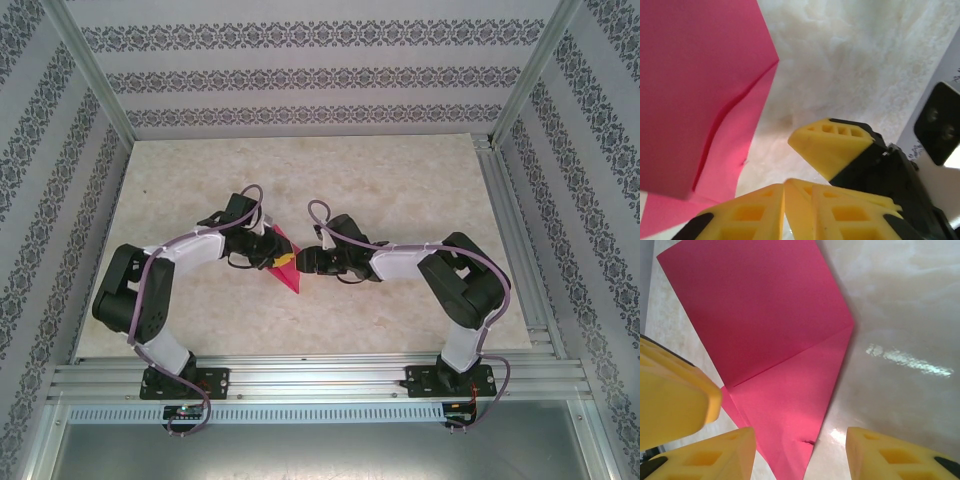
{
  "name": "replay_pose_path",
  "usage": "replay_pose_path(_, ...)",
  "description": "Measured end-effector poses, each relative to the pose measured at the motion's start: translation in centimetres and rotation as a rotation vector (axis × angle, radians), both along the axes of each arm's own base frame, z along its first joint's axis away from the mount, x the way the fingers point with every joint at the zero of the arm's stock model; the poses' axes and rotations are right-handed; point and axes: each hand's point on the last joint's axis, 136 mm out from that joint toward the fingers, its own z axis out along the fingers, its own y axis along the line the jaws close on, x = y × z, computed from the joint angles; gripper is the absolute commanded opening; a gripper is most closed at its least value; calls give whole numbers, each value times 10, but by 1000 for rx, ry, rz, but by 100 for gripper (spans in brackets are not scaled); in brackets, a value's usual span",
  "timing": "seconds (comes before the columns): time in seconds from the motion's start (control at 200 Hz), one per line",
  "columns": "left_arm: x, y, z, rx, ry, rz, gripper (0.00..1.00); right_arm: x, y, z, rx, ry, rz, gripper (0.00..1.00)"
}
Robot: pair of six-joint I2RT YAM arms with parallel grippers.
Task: Fold a paper plane with a square sheet of paper (pick it up from the middle)
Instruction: Fold the wing for the fifth time at the center of the table.
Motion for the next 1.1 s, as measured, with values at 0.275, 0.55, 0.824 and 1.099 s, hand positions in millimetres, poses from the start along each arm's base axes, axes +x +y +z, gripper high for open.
replay_pose_path(0.275,1,8,-15,71,-5,-8,19,1,-2,-1,3,11,-14,51)
replay_pose_path(0.55,-6,20,-36,154,16,-19,17,6,2,6,8,6,-13,52)
replay_pose_path(0.824,-19,30,-43,187,26,-18,17,4,4,-2,-20,35,-4,52)
replay_pose_path(1.099,-27,36,-40,172,11,-6,17,-5,17,-5,-51,41,51,52)
